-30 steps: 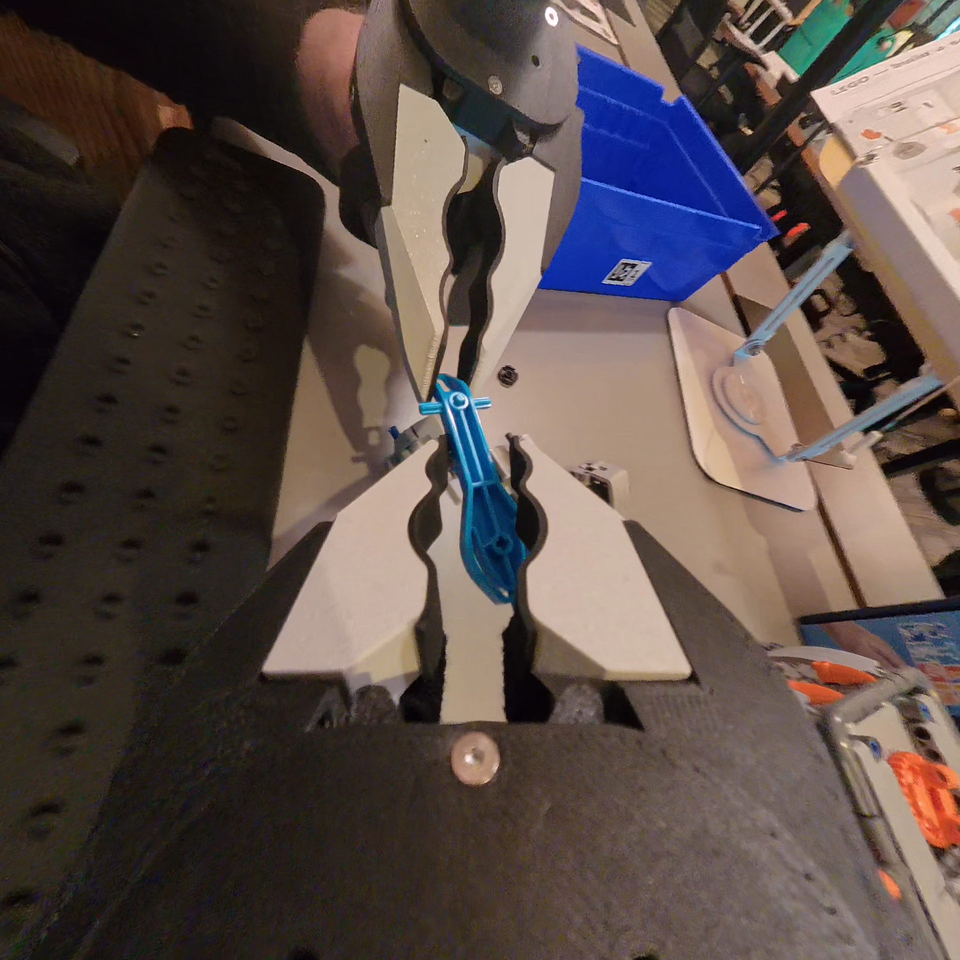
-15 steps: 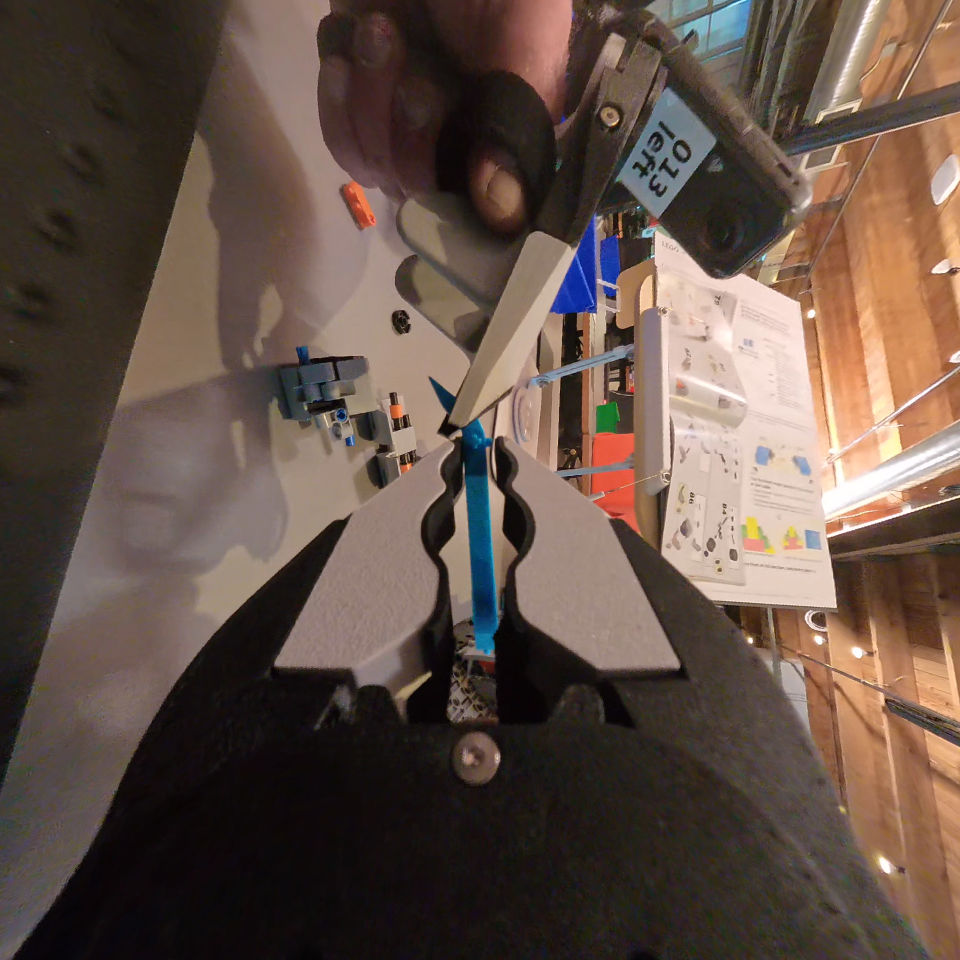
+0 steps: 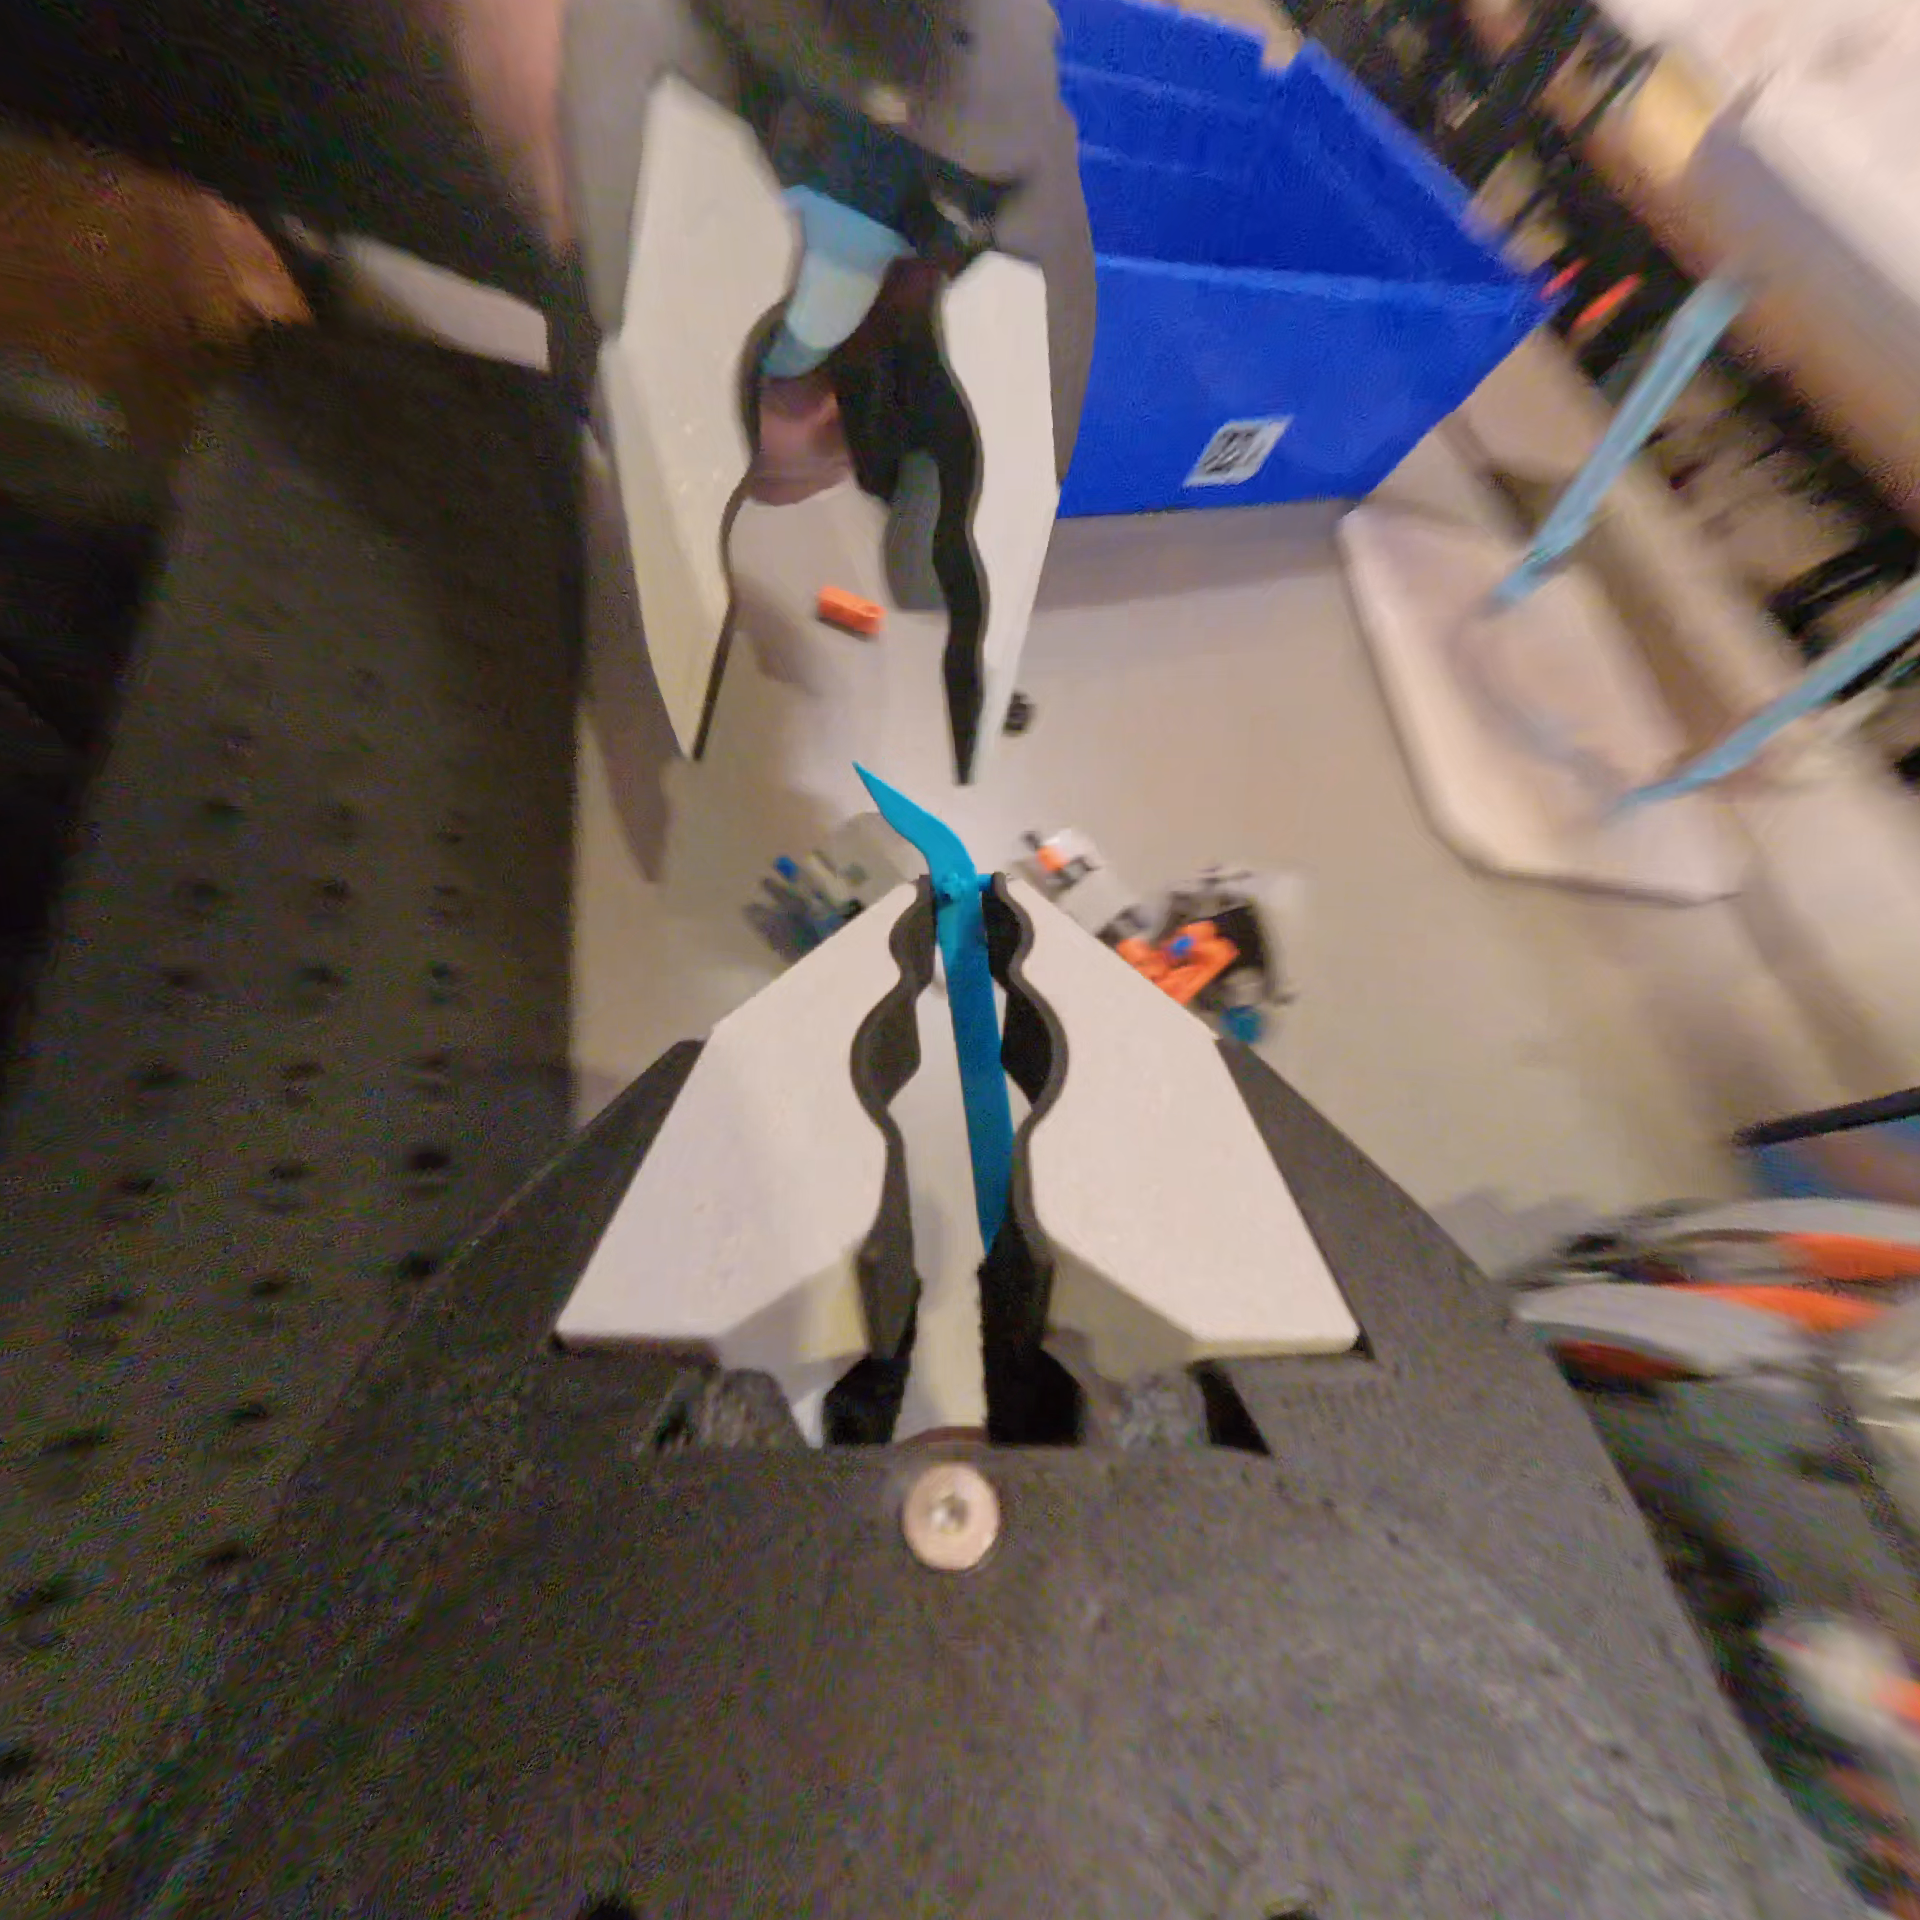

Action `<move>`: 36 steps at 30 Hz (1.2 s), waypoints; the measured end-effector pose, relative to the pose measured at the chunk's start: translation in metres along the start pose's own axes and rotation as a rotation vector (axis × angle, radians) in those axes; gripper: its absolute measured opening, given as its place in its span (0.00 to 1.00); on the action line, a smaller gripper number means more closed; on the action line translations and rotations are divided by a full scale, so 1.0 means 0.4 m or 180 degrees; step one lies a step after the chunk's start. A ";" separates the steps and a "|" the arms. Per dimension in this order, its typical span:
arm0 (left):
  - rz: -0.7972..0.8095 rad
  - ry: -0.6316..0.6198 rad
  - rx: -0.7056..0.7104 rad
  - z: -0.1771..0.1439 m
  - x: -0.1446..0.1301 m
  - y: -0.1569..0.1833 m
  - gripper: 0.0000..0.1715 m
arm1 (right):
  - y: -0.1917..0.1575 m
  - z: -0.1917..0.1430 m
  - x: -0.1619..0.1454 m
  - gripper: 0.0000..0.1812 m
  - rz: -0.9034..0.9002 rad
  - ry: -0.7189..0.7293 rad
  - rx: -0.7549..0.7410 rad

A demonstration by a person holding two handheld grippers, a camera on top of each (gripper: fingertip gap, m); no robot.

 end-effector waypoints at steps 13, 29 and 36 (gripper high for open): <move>0.0411 -0.1038 0.0821 0.109 -0.126 -0.041 0.40 | -0.015 0.075 -0.077 0.03 0.1818 0.0040 0.1384; 0.0189 -0.0160 0.1284 0.071 -0.028 -0.074 0.29 | 0.022 0.045 -0.044 0.03 0.2494 0.0806 0.1936; 0.0178 -0.0114 0.1290 0.070 -0.014 -0.078 0.29 | 0.023 0.035 -0.021 0.03 0.2163 0.0927 0.1663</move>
Point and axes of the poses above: each gripper's, where its closed fingertips meet, z out along the fingers, x out of its top, y = z × x across the jaws, the point moved 3 cm from there along -z, back along the fingers, and after that the axes turned 8 degrees about -y, right-handed, at the moved point
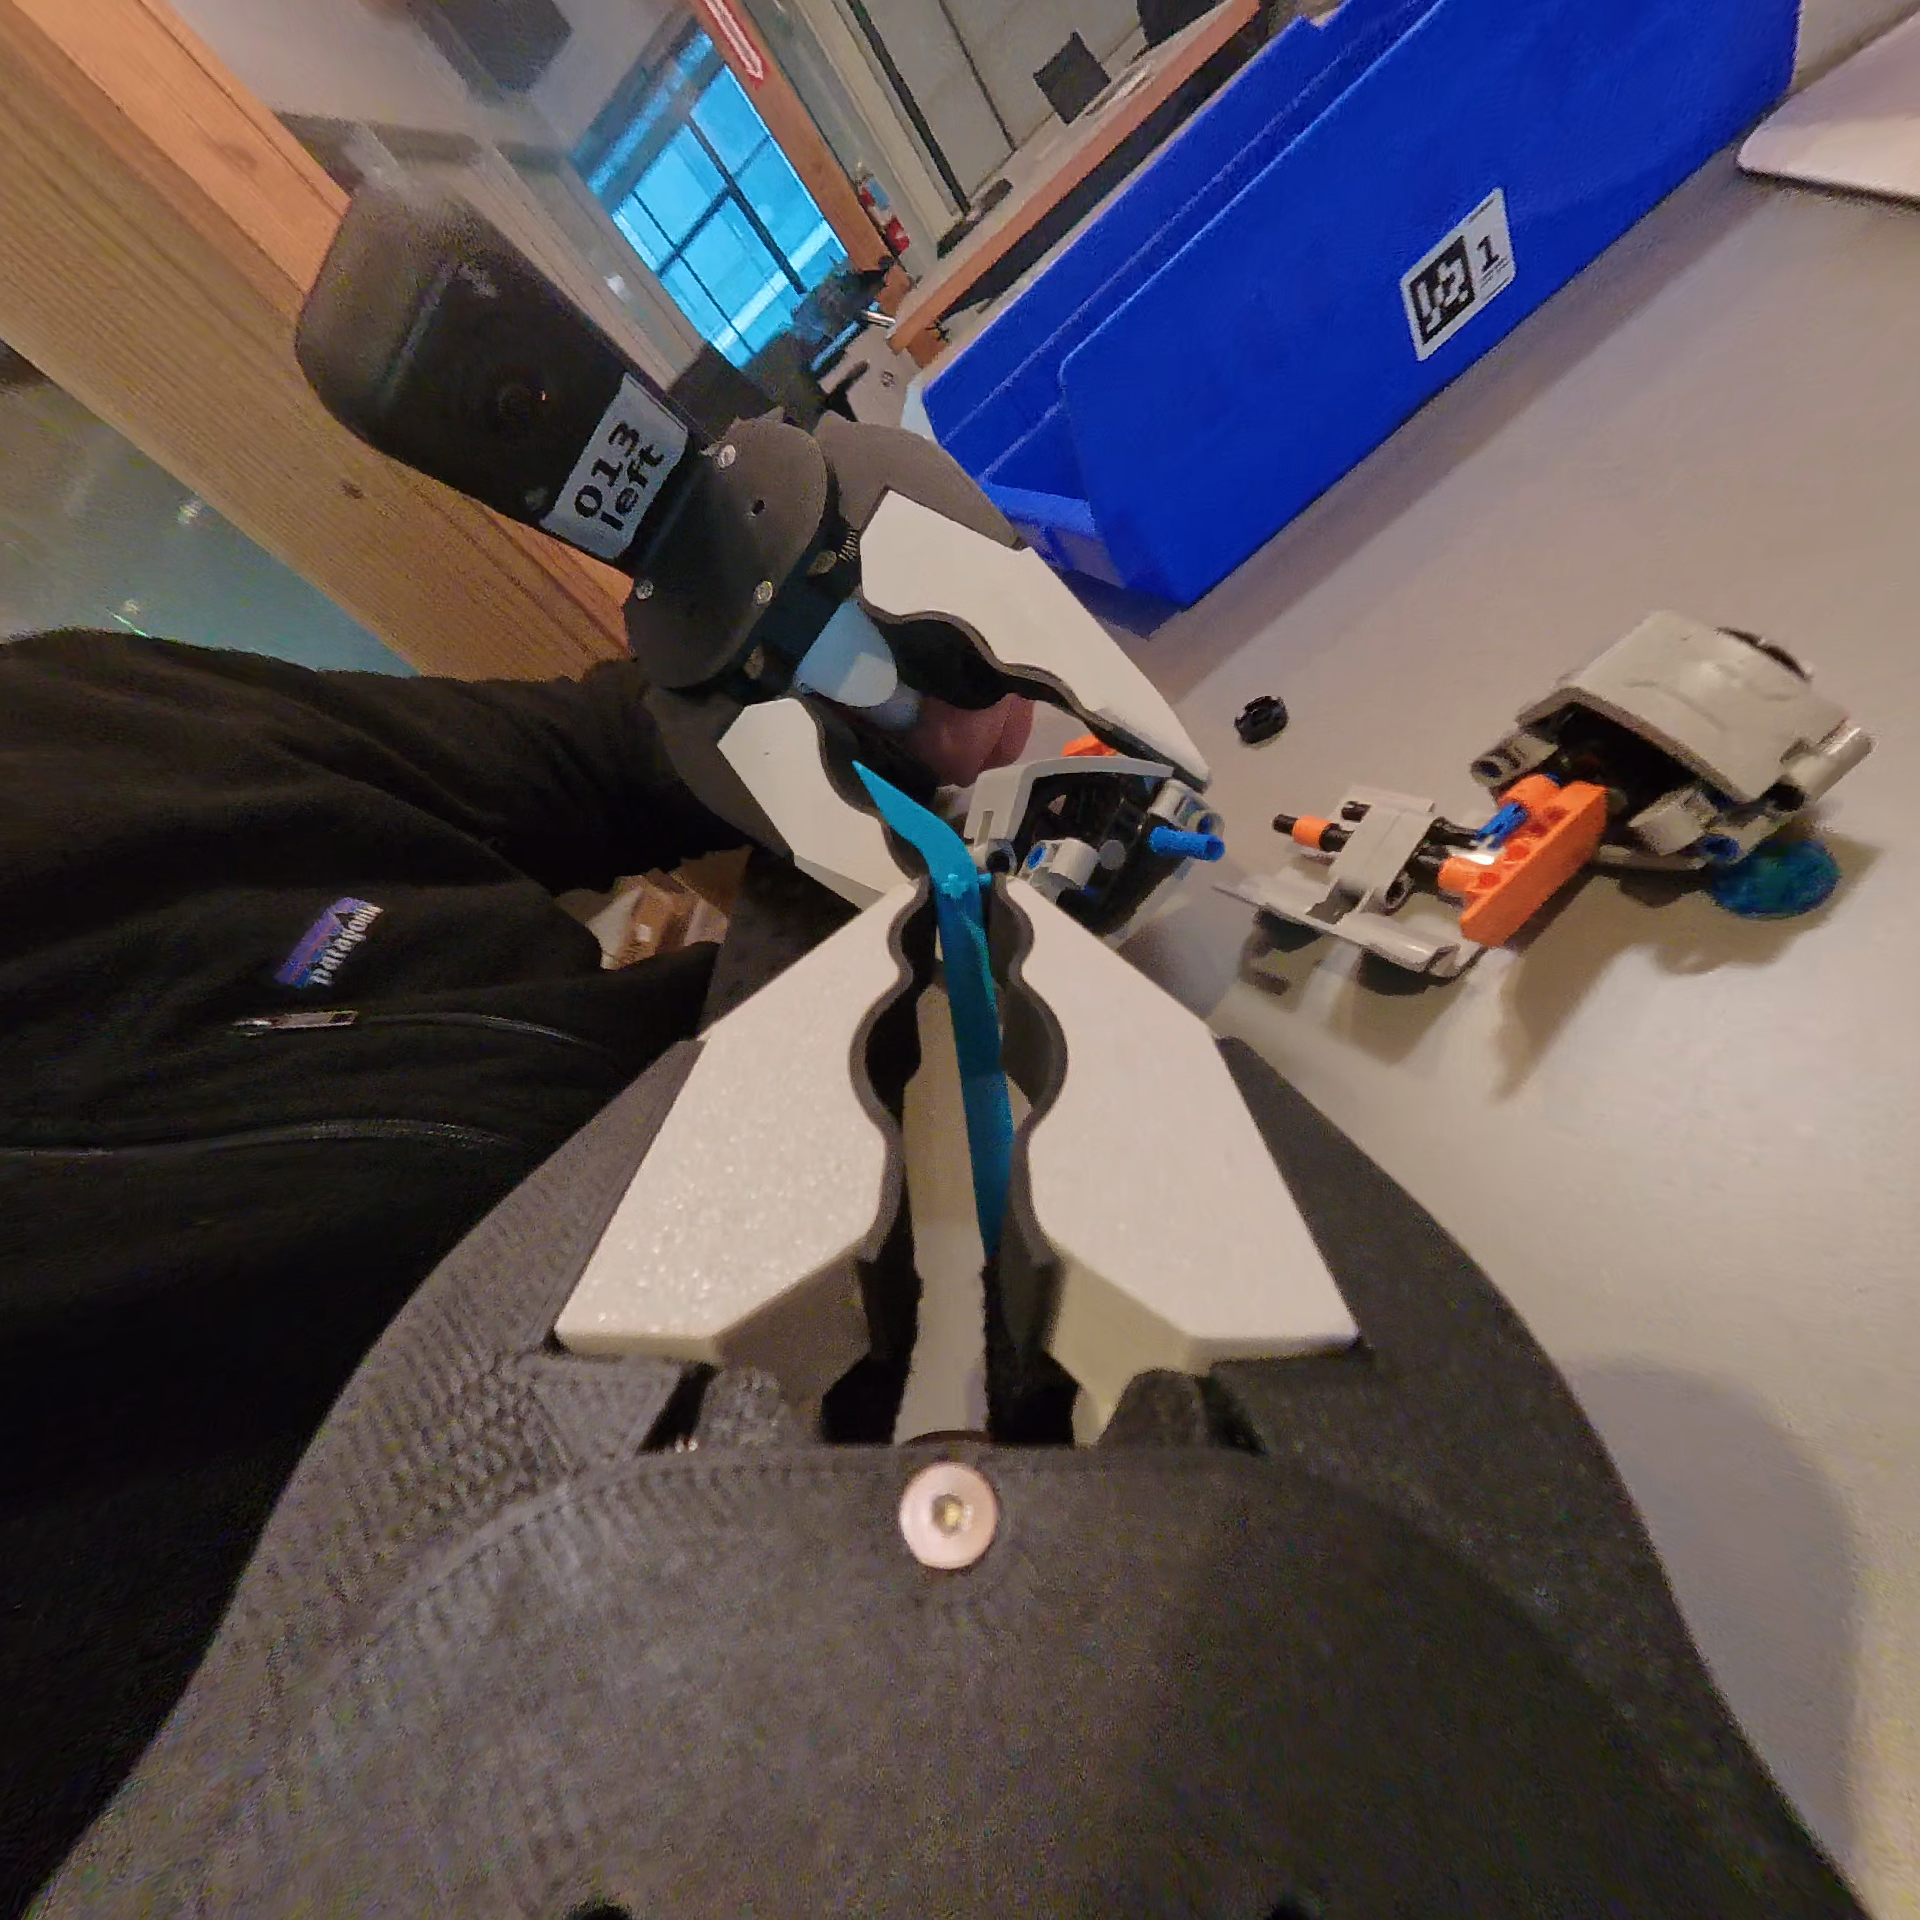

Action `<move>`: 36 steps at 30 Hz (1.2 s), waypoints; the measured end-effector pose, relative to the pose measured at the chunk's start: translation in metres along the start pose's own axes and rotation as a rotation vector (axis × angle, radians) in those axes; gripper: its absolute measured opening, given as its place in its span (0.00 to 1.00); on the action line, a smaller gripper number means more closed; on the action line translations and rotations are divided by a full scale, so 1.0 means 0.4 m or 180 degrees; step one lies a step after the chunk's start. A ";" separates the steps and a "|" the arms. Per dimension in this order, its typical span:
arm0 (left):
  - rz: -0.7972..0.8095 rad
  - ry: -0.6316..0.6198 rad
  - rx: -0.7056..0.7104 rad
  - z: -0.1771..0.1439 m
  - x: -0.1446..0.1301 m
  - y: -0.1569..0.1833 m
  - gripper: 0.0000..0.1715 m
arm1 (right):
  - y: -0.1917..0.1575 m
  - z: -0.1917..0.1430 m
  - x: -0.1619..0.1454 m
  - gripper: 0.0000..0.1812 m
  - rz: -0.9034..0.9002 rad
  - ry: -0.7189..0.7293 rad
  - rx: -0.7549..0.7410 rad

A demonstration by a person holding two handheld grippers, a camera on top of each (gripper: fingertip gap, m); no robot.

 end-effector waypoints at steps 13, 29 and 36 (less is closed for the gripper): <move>-0.0058 -0.0161 -0.0145 -0.002 -0.028 0.000 0.29 | 0.019 -0.034 0.015 0.03 0.0226 0.0225 0.0022; -0.0093 0.0256 -0.0846 -0.029 0.040 0.063 0.28 | -0.054 -0.045 0.093 0.04 0.0003 0.0811 0.0324; -0.0514 0.0959 -0.1555 -0.081 0.127 0.065 0.05 | -0.116 -0.027 0.145 0.04 -0.0369 0.1038 0.0476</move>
Point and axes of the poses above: each gripper's, where its closed fingertips meet, z out along the fingers, x out of its top, y = z × x across the jaws, the point moved 3 cm from there along -z, back along the fingers, and after that the axes turned 8 degrees about -y, right-handed, at the moved point
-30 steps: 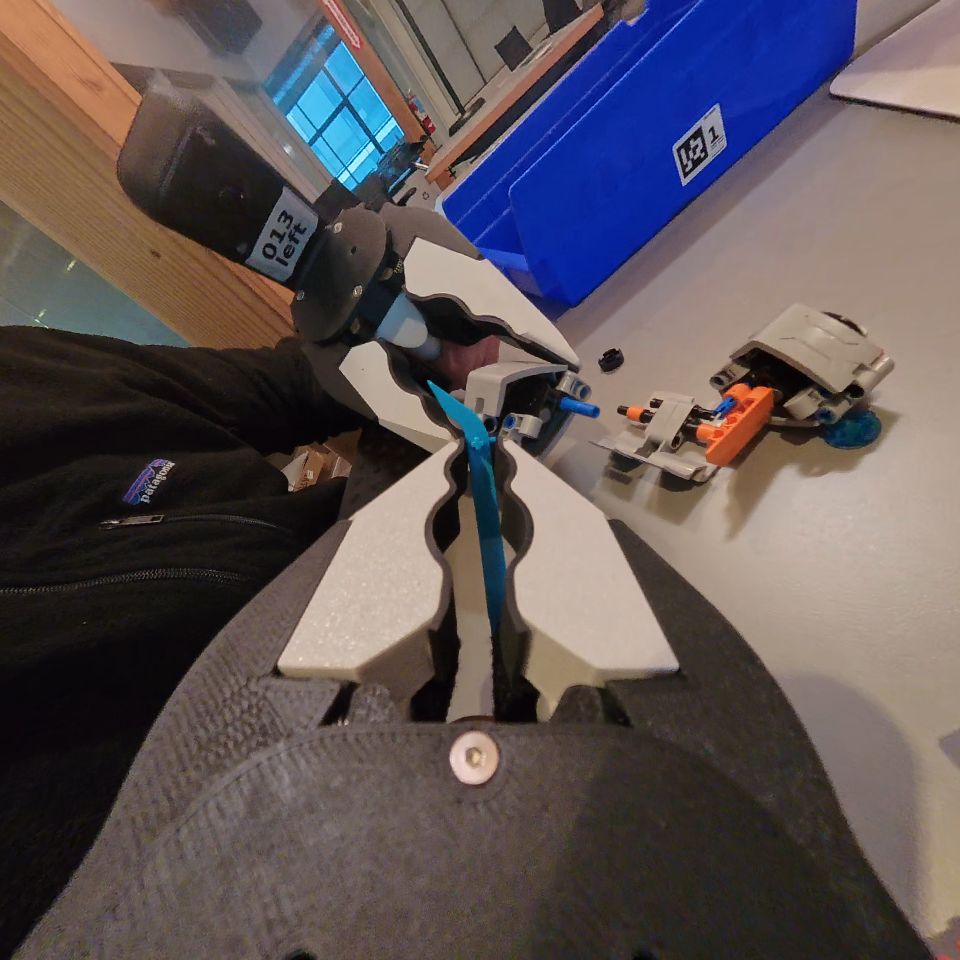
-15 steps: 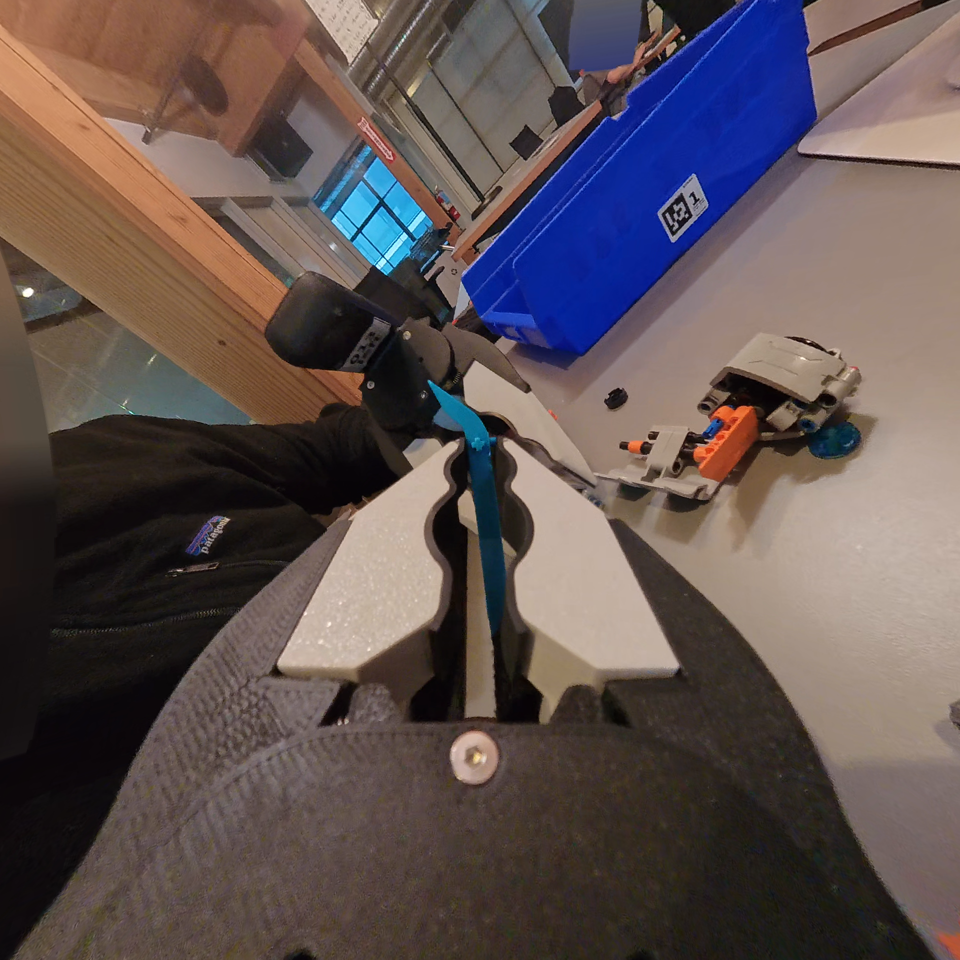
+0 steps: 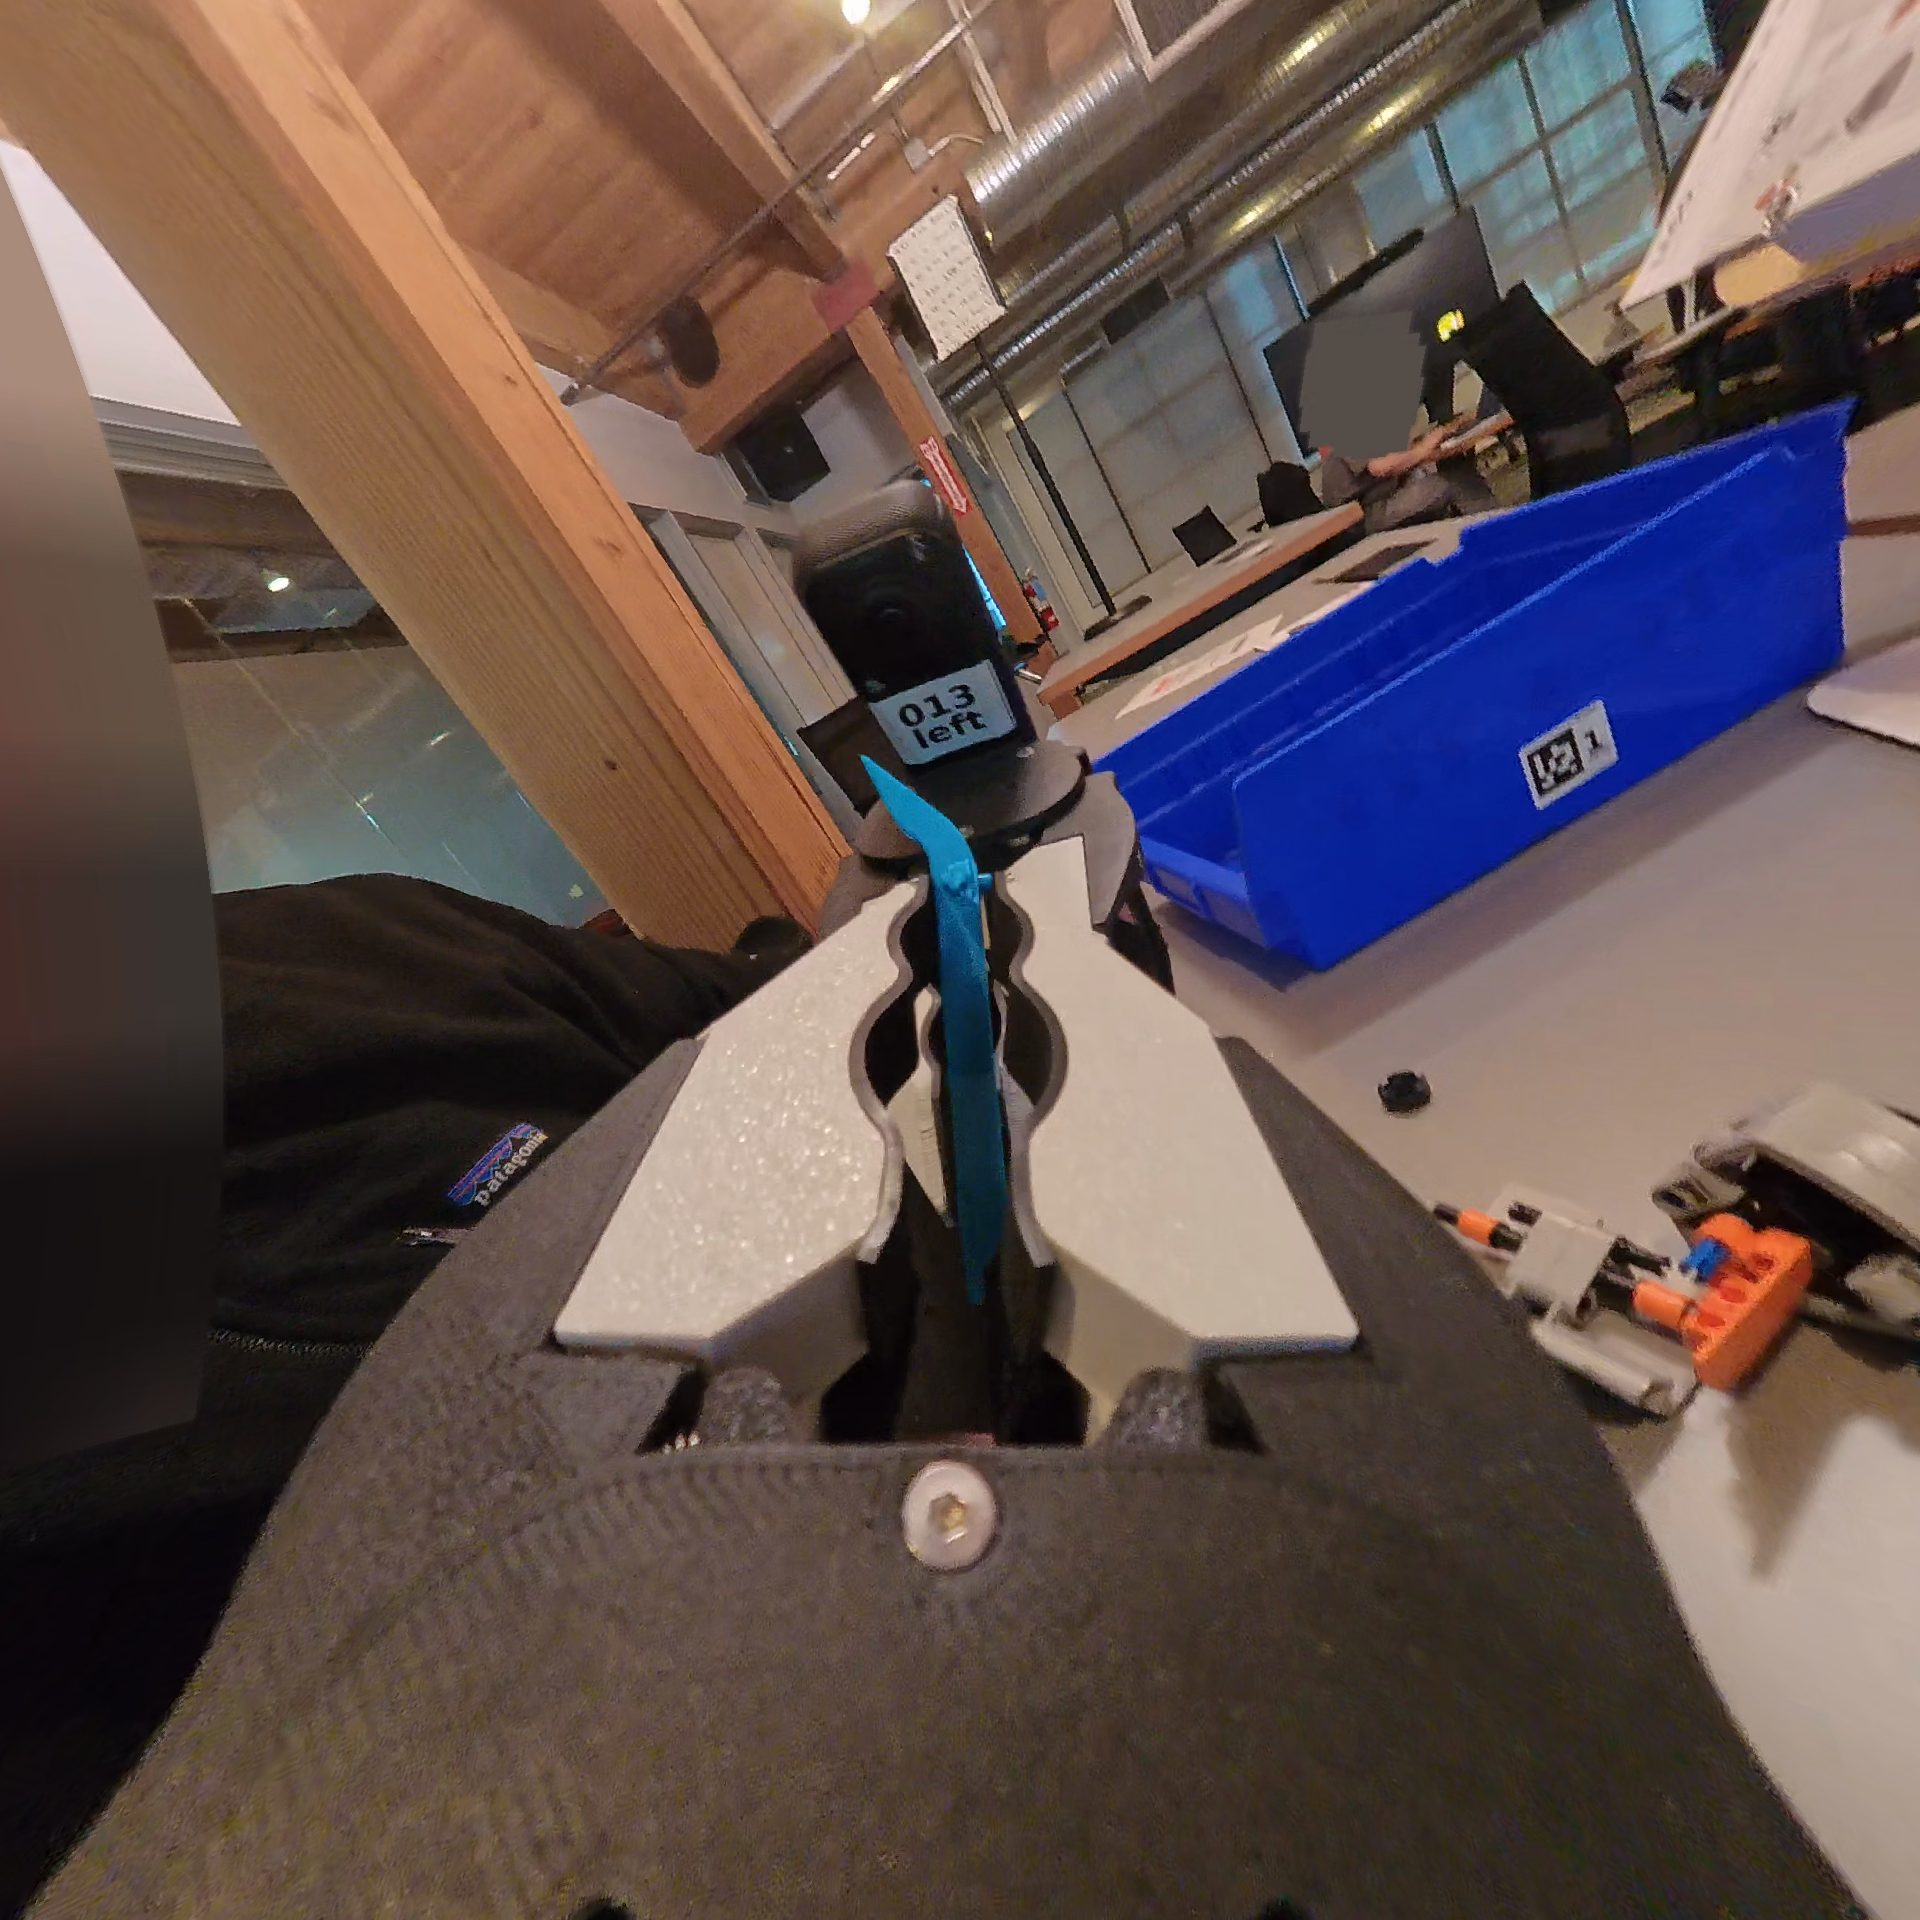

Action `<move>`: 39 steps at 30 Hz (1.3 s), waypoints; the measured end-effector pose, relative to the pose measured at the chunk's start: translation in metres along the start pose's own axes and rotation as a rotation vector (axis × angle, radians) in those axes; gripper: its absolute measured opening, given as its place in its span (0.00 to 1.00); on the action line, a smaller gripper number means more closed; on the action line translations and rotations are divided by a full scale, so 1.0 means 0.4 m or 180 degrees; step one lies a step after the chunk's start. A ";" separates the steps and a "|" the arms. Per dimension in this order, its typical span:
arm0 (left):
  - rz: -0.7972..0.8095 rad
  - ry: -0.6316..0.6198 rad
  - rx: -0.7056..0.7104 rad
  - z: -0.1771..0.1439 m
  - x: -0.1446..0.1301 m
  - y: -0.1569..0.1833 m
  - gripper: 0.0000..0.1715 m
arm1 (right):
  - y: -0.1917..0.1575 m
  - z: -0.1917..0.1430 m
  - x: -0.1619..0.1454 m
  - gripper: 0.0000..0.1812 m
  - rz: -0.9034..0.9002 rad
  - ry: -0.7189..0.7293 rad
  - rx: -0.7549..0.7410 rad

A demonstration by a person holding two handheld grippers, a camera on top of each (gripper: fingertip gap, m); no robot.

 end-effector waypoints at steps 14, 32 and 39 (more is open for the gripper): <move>0.0255 -0.0982 0.0543 -0.027 -0.090 -0.035 0.28 | 0.038 -0.052 0.001 0.04 -0.0161 -0.0253 -0.0464; -0.0068 -0.0680 0.0189 0.004 -0.056 -0.009 0.03 | -0.003 -0.060 -0.016 0.03 -0.0442 -0.0598 -0.0373; 0.0434 -0.1718 0.0926 -0.027 -0.103 -0.052 0.03 | -0.029 -0.135 -0.037 0.25 -0.1690 -0.1757 -0.1320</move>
Point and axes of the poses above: each gripper's, where its closed fingertips meet, z out along the fingers, x out of its top, y = z × x across the jaws, the point moved 3 cm from there along -z, back along the fingers, and after that the axes turned 8 degrees about -y, right-handed, at the moved point
